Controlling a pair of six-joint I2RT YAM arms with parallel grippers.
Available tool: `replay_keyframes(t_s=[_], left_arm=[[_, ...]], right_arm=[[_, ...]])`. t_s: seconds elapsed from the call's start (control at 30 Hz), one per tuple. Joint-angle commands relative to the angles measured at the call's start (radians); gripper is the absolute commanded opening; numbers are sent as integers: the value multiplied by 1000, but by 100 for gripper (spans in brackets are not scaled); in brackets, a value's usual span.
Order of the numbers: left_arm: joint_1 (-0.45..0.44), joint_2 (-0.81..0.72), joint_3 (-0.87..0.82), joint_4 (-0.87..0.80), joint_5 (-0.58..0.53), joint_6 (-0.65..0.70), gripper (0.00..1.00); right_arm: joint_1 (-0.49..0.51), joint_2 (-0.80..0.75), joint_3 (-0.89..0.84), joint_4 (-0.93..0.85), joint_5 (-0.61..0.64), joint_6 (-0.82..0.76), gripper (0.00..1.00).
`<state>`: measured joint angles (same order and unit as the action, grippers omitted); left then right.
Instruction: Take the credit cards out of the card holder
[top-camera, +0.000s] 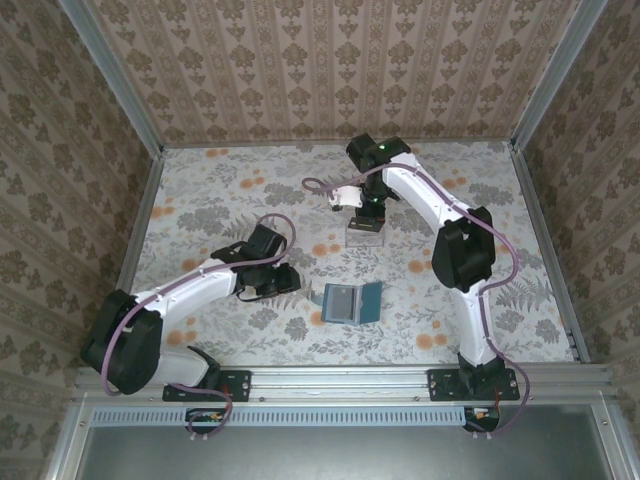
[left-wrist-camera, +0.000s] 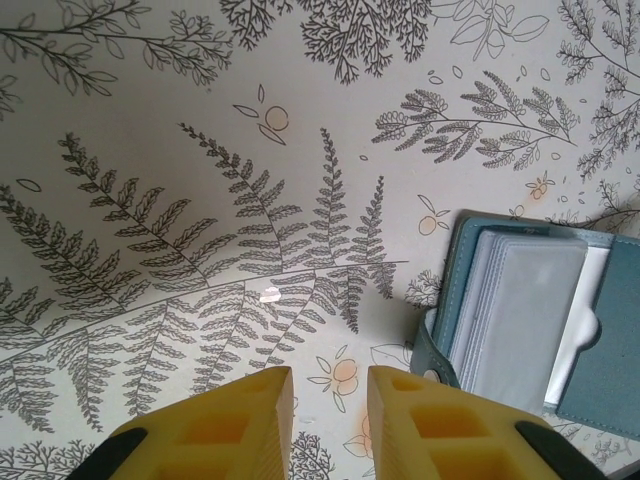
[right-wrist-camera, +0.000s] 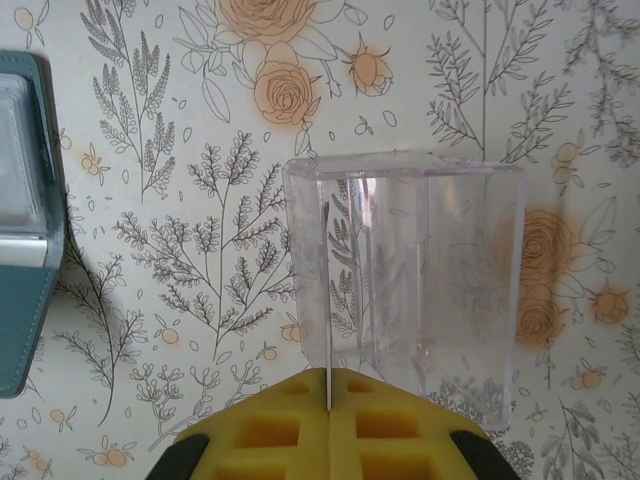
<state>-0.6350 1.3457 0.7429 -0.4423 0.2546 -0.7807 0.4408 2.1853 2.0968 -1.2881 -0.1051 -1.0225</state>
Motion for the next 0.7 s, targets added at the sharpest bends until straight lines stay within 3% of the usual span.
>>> replay_keyframes(t_s=[0.0, 0.67], left_arm=[[14, -17, -18, -17, 15, 27, 26], [43, 18, -20, 6, 40, 25, 26]], right_arm=[[-10, 48, 61, -106, -15, -43, 0], [-6, 192, 145, -179, -40, -56, 0]])
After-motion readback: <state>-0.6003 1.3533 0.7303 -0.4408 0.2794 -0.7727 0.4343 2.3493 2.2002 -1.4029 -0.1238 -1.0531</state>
